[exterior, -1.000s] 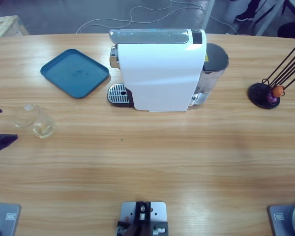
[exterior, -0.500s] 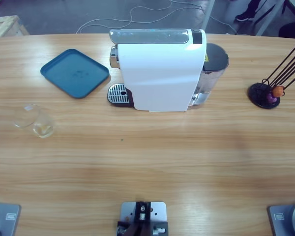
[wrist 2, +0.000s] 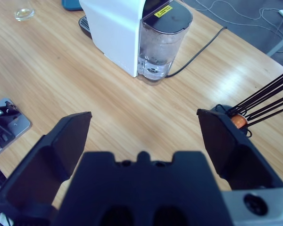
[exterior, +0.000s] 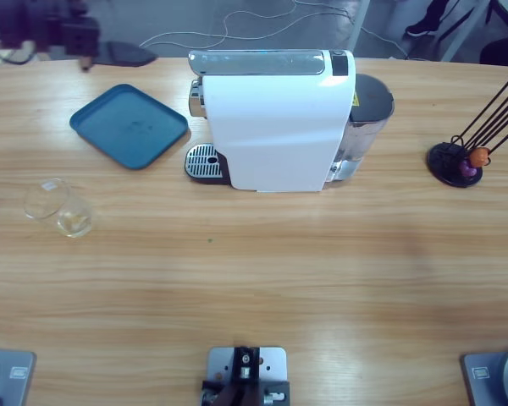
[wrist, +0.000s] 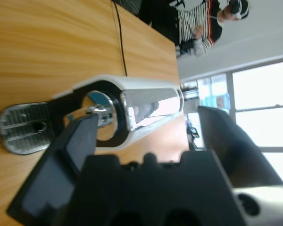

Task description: Pour coffee

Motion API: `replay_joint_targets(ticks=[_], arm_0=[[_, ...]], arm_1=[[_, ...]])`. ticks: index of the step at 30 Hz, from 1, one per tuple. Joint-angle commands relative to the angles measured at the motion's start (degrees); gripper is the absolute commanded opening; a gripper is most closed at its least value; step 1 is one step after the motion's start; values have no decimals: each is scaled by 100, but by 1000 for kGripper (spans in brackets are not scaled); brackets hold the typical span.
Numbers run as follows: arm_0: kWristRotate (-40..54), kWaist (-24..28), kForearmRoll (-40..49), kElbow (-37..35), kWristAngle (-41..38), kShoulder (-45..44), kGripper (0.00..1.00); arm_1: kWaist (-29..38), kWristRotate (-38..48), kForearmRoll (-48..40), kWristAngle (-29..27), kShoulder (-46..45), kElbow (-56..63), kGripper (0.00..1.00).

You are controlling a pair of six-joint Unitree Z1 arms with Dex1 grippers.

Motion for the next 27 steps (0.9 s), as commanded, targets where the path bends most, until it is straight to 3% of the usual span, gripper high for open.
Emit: replay_joint_targets(ticks=[1, 7, 11, 12, 13, 27], arm_0=[[-47, 66, -68, -368, -902, 960, 874], [16, 66, 148, -299, -884, 917, 828], [35, 66, 148, -215, -867, 902, 348], [61, 66, 136, -188, -837, 891, 129], [123, 66, 109, -171, -828, 886, 0], [353, 27, 7, 42, -766, 728, 0]], arm_1=[[-25, -73, -13, 1, 99, 104, 1000], [-25, -73, -13, 1, 83, 104, 1000], [-25, -74, -13, 1, 81, 104, 1000], [-25, -80, -13, 1, 81, 104, 1000], [-25, -81, -13, 8, 77, 108, 1000], [-25, -88, -13, 10, 143, 97, 1000]])
